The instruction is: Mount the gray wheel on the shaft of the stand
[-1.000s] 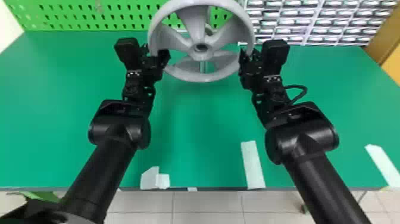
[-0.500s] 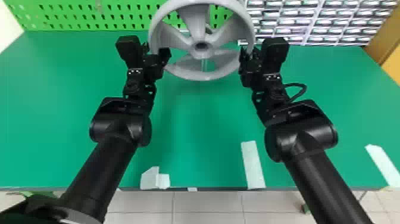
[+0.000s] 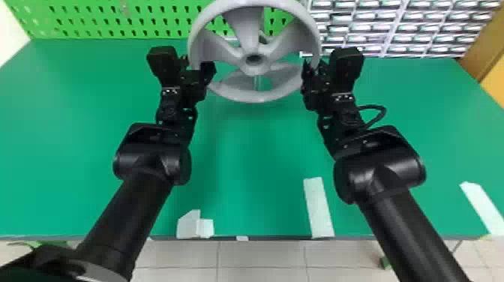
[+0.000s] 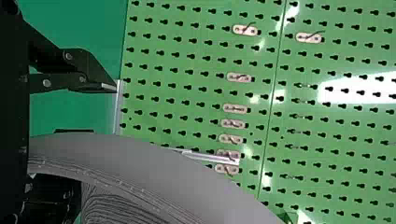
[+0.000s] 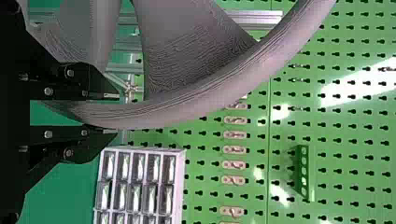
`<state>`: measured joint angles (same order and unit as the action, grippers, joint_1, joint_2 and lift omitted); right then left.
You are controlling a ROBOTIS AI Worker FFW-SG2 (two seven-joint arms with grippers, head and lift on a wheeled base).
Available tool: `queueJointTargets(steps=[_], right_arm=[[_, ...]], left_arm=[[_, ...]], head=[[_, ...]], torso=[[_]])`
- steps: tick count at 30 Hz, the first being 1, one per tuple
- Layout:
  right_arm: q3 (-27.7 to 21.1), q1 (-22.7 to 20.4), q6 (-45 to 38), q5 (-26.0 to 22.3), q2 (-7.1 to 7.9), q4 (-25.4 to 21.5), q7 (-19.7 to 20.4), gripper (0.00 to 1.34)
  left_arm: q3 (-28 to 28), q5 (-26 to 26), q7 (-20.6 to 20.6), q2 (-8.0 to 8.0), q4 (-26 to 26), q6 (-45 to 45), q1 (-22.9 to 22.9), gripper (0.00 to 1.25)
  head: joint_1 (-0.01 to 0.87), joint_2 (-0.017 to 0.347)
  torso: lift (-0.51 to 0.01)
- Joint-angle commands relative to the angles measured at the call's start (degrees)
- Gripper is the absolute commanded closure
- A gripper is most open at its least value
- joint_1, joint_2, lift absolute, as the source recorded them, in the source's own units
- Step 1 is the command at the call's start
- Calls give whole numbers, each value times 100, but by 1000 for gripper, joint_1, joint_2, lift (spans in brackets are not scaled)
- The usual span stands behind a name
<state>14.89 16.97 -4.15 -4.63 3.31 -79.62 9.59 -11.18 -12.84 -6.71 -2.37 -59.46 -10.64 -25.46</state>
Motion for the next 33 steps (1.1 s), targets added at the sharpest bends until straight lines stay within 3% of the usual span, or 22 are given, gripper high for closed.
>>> queueJointTargets(steps=[1,33], right_arm=[[-4,8,-50,-3,3,-1,369,1171],[93,342,-147,-12,-59,315,369,1171]], left_arm=[[19,-16,-313,0,4,62,-11,823],[90,45,-340,26,400,88,-310,777]], head=[[865,52],[865,52]], torso=[[-101],[-101]])
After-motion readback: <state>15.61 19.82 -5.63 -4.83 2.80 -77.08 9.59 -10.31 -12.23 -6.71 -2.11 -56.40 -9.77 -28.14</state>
